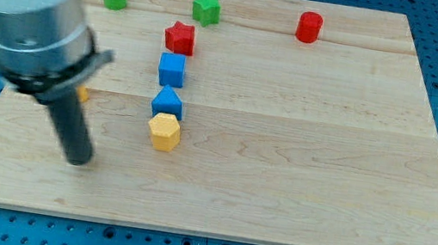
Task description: Push the yellow heart below the yellow hexagon
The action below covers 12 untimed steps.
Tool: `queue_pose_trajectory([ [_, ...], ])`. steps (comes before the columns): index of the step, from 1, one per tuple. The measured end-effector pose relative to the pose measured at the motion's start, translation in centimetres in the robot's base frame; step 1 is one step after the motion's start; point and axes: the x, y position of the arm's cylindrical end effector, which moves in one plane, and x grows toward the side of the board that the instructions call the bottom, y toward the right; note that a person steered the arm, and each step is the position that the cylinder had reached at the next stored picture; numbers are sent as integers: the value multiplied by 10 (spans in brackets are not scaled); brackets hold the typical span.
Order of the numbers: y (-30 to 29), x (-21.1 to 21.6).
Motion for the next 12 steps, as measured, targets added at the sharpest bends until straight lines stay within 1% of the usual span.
queue_pose_trajectory([
  [1,-73,-25],
  [2,-90,-94],
  [3,-52,-110],
  [4,-29,-124],
  [5,7,-120],
  [6,21,-76],
  [7,40,-42],
  [8,74,-22],
  [9,59,-8],
  [10,37,31],
  [11,51,57],
  [12,69,52],
])
